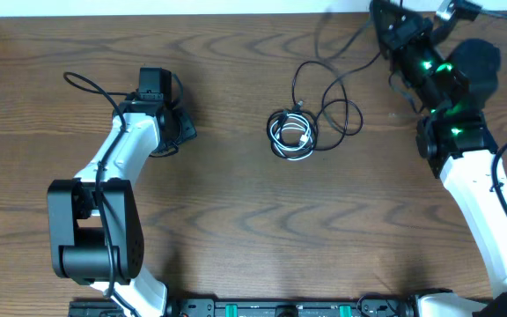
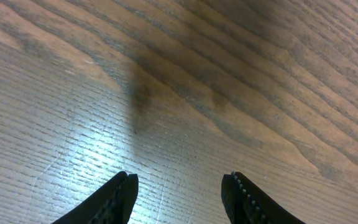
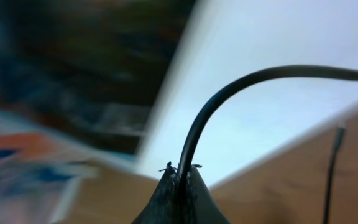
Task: Untangle cables
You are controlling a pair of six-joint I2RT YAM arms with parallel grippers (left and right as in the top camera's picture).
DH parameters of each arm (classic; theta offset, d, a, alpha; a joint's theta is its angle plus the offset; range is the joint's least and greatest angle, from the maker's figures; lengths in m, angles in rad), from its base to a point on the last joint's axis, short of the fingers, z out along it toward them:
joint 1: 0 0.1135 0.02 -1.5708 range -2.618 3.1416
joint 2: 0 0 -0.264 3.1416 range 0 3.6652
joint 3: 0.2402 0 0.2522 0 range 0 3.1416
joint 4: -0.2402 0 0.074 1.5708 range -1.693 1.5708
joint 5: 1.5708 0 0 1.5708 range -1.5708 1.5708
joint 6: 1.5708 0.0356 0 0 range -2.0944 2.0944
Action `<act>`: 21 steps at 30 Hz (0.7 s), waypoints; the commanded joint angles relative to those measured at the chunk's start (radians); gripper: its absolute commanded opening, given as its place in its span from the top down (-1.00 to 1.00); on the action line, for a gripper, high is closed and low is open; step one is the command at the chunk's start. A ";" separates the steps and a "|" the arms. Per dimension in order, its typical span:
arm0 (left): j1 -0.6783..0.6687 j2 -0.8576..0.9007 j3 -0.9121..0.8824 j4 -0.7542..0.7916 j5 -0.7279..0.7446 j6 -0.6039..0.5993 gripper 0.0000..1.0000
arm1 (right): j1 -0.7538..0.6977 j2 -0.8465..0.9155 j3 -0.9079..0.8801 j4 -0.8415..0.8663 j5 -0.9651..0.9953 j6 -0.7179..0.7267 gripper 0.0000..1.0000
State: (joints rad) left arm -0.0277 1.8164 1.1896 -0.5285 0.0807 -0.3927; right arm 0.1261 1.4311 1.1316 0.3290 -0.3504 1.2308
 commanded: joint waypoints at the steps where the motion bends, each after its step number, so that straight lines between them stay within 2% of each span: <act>1: 0.004 0.009 -0.006 0.000 0.003 0.006 0.02 | -0.007 -0.004 0.007 -0.182 0.164 -0.170 0.97; 4: 0.004 0.009 -0.006 0.000 0.003 0.006 0.02 | -0.006 0.010 0.007 -0.426 0.326 -0.277 0.98; 7: 0.004 0.009 -0.006 0.000 0.003 0.006 0.02 | -0.006 0.045 0.003 -0.574 0.368 -0.349 0.98; 10: 0.004 0.009 -0.006 0.000 0.003 0.006 0.02 | -0.001 0.087 0.002 -0.618 0.366 -0.440 0.96; 13: 0.004 0.009 -0.006 0.000 0.003 0.006 0.02 | 0.017 0.138 0.002 -0.656 0.340 -0.572 0.79; 14: 0.004 0.009 -0.006 0.000 0.003 0.006 0.02 | 0.024 0.150 0.002 -0.663 0.322 -0.604 0.69; 15: 0.004 0.009 -0.006 0.000 0.003 0.006 0.02 | 0.031 0.158 0.002 -0.668 0.298 -0.633 0.44; 16: 0.004 0.009 -0.006 0.000 0.003 0.006 0.02 | 0.036 0.159 0.002 -0.673 0.284 -0.638 -0.01; 17: 0.004 0.009 -0.006 0.000 0.003 0.006 0.02 | 0.042 0.158 0.002 -0.678 0.270 -0.637 -0.28; 19: 0.004 0.009 -0.006 0.000 0.003 0.006 0.02 | 0.053 0.150 0.010 -0.682 0.240 -0.637 -0.61; 21: 0.004 0.009 -0.006 0.000 0.003 0.006 0.02 | 0.067 0.139 0.034 -0.698 0.213 -0.638 -0.82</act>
State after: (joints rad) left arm -0.0277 1.8164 1.1896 -0.5266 0.0807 -0.3927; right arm 0.1703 1.5951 1.1305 -0.3534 -0.0788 0.6495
